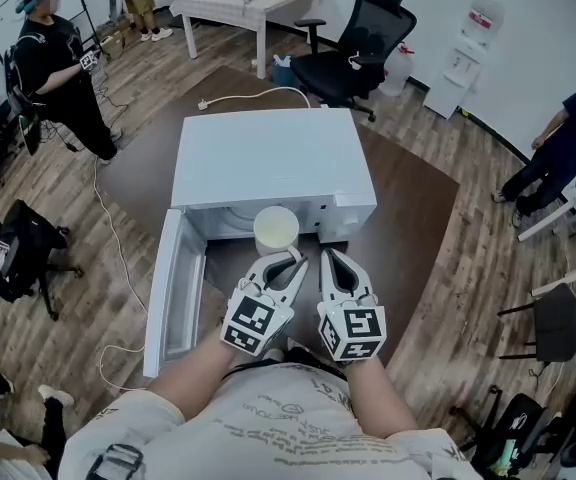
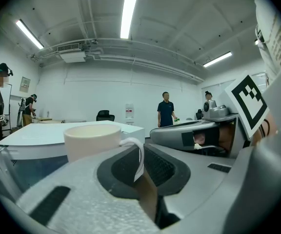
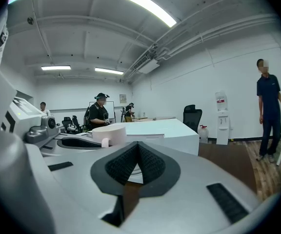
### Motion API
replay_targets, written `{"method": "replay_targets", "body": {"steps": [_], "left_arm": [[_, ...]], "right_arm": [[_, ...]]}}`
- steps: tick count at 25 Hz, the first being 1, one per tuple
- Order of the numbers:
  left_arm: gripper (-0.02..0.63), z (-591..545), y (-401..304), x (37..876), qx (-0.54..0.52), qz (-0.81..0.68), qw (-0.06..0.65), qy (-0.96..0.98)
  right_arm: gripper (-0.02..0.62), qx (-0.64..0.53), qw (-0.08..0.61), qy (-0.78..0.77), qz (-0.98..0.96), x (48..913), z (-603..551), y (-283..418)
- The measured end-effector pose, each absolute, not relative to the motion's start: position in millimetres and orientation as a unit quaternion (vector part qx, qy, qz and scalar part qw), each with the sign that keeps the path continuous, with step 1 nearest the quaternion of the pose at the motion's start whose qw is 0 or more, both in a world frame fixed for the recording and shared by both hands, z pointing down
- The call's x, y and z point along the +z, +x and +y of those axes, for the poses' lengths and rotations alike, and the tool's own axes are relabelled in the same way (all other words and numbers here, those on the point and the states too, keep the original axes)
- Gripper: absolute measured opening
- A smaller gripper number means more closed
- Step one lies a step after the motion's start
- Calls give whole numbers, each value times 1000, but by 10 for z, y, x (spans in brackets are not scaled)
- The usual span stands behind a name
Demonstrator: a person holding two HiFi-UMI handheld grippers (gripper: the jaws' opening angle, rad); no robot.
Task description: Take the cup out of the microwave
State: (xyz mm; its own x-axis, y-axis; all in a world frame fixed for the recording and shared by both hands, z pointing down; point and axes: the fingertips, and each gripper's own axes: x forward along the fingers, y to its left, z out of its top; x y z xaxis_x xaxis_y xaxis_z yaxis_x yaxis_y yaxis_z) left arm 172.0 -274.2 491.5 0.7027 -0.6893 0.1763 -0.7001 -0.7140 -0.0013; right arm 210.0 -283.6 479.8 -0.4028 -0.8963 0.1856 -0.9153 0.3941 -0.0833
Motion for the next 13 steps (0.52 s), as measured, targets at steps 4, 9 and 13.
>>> {"method": "replay_targets", "body": {"steps": [4,9,13], "left_arm": [[38,-2718,1733,4935,83,-375,37,922],[38,-2783,1730,4948,80,-384,38,919],[38,-2810,1746,5008,83,-386,40,918]], "right_arm": [[14,86,59,540,-835,4790,-2813,2098],[14,93,62,536,-836,4820,-2848,2117],[14,96,62,536,-837,4848,-2866,2144]]}}
